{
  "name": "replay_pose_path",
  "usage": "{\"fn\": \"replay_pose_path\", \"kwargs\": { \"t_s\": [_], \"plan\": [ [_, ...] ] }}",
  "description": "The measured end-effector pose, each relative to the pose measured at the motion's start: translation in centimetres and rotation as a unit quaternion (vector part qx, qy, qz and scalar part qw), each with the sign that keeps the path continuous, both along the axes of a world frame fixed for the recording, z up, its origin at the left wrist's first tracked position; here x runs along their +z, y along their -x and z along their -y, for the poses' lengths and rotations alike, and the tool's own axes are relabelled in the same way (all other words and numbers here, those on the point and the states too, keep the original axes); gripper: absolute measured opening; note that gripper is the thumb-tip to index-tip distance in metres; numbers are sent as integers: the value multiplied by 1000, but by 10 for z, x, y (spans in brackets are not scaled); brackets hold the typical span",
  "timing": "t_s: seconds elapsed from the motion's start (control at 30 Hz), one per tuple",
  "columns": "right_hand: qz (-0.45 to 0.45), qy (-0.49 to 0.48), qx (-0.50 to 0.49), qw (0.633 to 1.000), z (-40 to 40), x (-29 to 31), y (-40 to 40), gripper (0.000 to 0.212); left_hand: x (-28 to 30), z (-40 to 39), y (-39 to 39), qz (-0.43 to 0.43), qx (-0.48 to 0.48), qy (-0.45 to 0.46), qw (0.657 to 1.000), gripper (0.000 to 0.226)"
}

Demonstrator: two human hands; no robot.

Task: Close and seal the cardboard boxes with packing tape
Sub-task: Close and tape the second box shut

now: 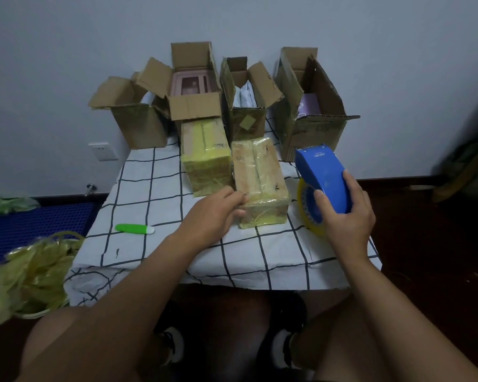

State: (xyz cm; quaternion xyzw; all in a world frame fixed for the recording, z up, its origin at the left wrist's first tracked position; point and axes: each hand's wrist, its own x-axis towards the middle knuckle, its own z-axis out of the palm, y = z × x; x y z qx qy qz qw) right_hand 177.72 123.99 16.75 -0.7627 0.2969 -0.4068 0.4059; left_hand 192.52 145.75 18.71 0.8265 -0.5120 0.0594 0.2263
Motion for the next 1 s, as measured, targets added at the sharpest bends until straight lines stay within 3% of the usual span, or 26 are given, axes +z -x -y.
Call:
{"fn": "replay_pose_path", "kwargs": {
  "t_s": [0.1,0.43,0.53,0.6,0.77,1.0],
  "plan": [
    [-3,3,0,1000,0,0,-1,64,3,4,-1,18,-2,-7,1000,10],
    [-1,0,-5,1000,0,1,0,64,28,-30,7,77,-74,-45,993,21],
    [0,2,-3,1000,0,1,0,63,21,-40,2,76,-33,-81,993,8],
    [4,2,0,1000,-1,1,0,63,18,-43,1,81,3,-89,993,16],
    [-1,3,2,1000,-1,1,0,64,19,-27,16,136,25,-40,990,48],
    [-2,-4,3,1000,-2,3,1,65,9,-10,16,209,-57,-1,976,29]
  ]
}}
